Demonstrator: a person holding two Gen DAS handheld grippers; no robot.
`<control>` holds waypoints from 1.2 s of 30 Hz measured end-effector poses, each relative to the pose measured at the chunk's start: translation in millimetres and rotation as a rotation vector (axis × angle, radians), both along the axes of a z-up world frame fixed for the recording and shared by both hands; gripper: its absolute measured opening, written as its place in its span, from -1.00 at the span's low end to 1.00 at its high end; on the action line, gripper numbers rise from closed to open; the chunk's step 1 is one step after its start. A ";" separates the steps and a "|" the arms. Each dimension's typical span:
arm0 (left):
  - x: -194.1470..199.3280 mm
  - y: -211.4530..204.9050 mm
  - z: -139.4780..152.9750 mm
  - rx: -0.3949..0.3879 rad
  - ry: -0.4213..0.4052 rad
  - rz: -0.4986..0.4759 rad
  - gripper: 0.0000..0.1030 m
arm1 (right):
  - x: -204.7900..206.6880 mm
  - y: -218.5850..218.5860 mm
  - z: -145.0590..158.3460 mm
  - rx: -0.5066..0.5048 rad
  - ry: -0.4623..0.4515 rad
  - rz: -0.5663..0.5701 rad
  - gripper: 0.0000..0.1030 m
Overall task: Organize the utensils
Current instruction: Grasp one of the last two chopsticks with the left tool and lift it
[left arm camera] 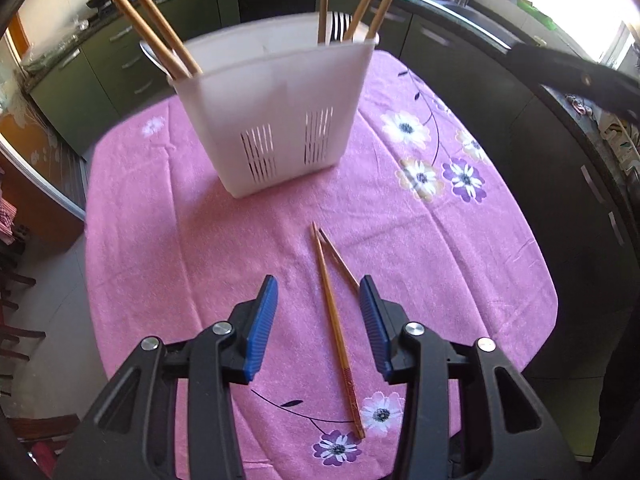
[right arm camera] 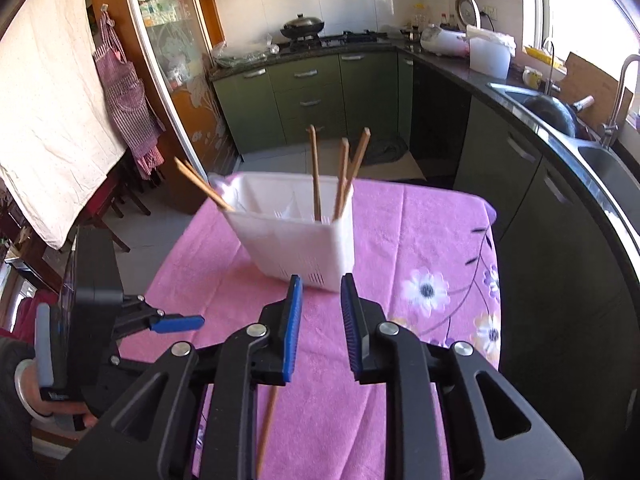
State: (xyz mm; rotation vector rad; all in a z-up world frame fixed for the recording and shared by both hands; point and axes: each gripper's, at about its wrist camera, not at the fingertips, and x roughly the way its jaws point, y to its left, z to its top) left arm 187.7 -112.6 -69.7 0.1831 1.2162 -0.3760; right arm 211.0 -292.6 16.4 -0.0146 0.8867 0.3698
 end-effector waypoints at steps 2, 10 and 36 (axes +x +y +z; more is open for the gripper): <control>3.6 -2.8 -19.9 0.003 0.066 0.009 -0.21 | -1.0 -5.9 -25.7 -0.028 0.056 -0.009 -0.61; 15.6 -12.0 -68.6 0.046 0.198 0.020 -0.22 | 6.3 -26.7 -88.7 -0.026 0.198 -0.031 -0.61; 39.0 -30.5 -79.1 0.140 0.178 0.013 -0.87 | 11.5 -30.8 -106.1 -0.030 0.248 -0.021 -0.55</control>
